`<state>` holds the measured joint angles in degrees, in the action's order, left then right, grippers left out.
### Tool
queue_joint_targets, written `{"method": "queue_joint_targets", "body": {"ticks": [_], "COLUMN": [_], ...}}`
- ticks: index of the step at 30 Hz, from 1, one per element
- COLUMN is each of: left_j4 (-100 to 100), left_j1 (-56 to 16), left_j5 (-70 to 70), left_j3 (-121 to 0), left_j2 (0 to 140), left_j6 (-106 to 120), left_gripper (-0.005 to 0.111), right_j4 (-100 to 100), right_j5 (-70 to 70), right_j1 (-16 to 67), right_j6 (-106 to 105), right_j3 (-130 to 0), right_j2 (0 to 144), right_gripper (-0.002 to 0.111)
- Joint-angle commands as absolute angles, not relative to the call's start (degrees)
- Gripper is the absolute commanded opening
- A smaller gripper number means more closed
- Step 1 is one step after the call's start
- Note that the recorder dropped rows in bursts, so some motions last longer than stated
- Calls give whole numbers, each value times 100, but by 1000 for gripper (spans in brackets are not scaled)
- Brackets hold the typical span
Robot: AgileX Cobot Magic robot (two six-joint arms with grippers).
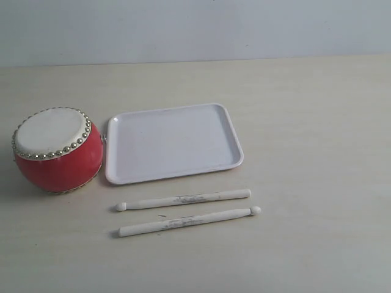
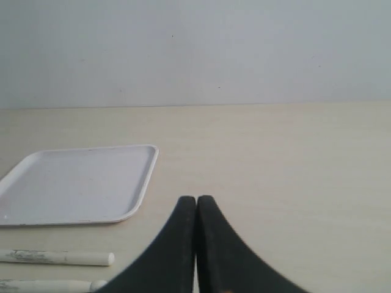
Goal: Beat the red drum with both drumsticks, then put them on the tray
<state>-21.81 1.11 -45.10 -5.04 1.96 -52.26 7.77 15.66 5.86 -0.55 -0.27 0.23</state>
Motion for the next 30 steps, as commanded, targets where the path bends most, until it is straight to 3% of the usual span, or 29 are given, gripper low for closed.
{"method": "queue_joint_targets", "body": {"ticks": [1, 10, 30], "left_j4": [-2803, -3294, -3836], "left_j1": [120, 120, 50], "left_j5": [-4853, -6123, -6569], "left_j3": [-856, -1315, -2701], "left_j2": [685, 1765, 3735], "left_j6": [-5804, -6085, -6671], "left_gripper": [0, 0, 0], "right_j4": [764, 764, 764], "right_j5": [1538, 1538, 1538], "right_j1": [553, 553, 553], "right_j6": [-41, -41, -41], "right_j3": [0, 0, 0], "right_j2": [0, 0, 0], "right_gripper": [0, 0, 0]}}
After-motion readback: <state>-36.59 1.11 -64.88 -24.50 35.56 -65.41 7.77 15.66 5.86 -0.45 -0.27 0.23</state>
